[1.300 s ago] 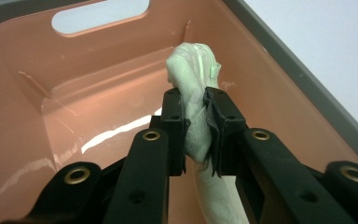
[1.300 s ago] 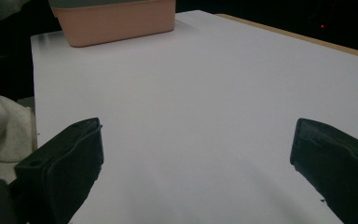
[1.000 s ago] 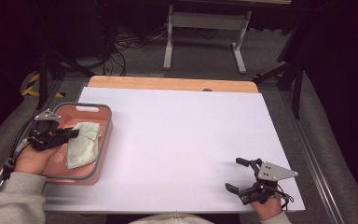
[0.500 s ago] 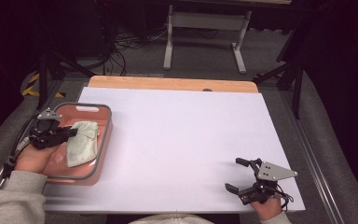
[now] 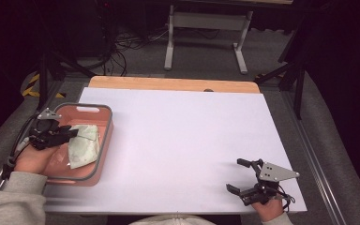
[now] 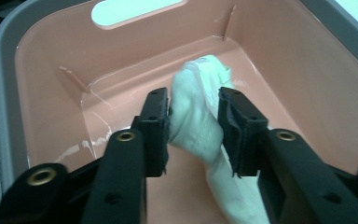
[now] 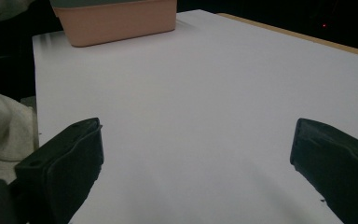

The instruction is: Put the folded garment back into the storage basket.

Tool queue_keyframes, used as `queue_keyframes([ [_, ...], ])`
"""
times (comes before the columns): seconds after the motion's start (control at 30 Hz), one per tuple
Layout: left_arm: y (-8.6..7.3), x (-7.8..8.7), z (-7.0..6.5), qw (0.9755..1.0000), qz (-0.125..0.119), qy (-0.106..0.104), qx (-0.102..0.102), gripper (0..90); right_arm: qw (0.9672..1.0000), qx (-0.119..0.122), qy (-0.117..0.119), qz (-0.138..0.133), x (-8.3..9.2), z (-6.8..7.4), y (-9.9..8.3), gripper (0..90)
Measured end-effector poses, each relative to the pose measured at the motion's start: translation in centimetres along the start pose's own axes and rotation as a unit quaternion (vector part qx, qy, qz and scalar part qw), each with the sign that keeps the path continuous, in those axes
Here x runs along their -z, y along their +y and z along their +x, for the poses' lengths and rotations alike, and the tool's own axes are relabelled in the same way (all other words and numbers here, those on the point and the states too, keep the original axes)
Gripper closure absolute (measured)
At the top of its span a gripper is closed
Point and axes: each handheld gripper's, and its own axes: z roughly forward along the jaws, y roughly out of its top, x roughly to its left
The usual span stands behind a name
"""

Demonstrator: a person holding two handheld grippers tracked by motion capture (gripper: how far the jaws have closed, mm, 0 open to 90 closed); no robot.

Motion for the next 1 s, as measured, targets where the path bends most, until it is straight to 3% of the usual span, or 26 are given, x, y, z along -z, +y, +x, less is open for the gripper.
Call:
queue_keyframes([
  [0.33, 0.1, 1.1, 0.1, 0.9991, -0.043, 0.004, -0.003, 26.6, 1.0000, 0.002, 0.000, 0.002, 0.0, 0.0, 0.0, 2.8],
  [0.53, 0.4, 2.2, -0.8, 0.9976, -0.069, 0.005, -0.005, 9.9, 1.0000, 0.002, -0.001, 0.002, 0.0, 0.0, 0.0, 2.8],
  [0.7, 0.8, 3.6, -2.1, 0.9950, -0.100, -0.002, -0.006, 4.1, 1.0000, 0.002, 0.000, 0.002, 0.0, 0.0, 0.1, 2.9],
  [0.87, 1.4, 4.7, -3.7, 0.9927, -0.118, -0.008, -0.023, 2.8, 1.0000, 0.002, -0.002, 0.001, 0.0, 0.1, 0.0, 2.8],
  [1.0, 1.8, 5.7, -5.2, 0.9889, -0.144, -0.019, -0.032, 2.4, 1.0000, 0.002, -0.002, 0.001, 0.0, 0.0, 0.0, 2.8],
])
